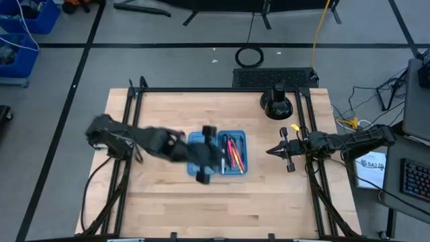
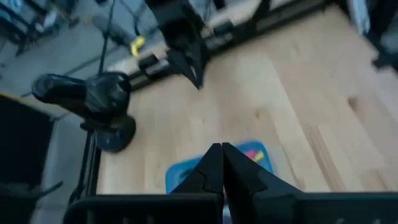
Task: Pick & place school supplies into a supply box
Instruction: Return to Home Position
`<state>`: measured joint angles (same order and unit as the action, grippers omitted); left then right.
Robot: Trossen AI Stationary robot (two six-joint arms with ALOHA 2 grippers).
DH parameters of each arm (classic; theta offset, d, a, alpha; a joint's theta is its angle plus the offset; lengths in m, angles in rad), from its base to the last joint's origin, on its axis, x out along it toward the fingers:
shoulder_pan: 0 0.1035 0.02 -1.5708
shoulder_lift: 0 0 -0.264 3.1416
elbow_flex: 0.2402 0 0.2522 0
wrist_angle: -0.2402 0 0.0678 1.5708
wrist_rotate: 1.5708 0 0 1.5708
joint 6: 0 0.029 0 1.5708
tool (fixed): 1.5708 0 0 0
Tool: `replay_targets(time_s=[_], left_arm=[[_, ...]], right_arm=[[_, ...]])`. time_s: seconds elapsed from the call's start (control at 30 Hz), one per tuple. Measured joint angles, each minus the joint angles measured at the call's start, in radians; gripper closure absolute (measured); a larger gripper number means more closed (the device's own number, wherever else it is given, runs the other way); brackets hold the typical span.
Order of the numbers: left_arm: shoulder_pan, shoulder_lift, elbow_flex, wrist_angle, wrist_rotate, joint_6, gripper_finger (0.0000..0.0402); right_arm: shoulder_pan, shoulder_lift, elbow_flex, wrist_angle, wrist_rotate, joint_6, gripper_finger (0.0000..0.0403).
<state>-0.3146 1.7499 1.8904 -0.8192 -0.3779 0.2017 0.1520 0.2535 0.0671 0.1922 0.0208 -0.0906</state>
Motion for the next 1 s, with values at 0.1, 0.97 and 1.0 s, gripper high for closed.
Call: replay_targets(time_s=[0.1, 0.97, 1.0], left_arm=[[0.047, -0.153, -0.235, 0.215, 0.103, 0.047, 0.0398], [0.109, -1.093, -1.622, 1.186, 0.094, -0.003, 0.04], [0.127, -1.117, -1.642, 1.187, 0.142, -0.023, 0.0401]], right_arm=[[0.0, 0.0, -0.001, 0.007, 0.0, 0.0, 0.0403], [-0.038, -0.05, 0.052, 0.11, -0.048, 0.012, 0.0403], [-0.044, -0.049, 0.052, 0.1, -0.048, 0.015, 0.0403]])
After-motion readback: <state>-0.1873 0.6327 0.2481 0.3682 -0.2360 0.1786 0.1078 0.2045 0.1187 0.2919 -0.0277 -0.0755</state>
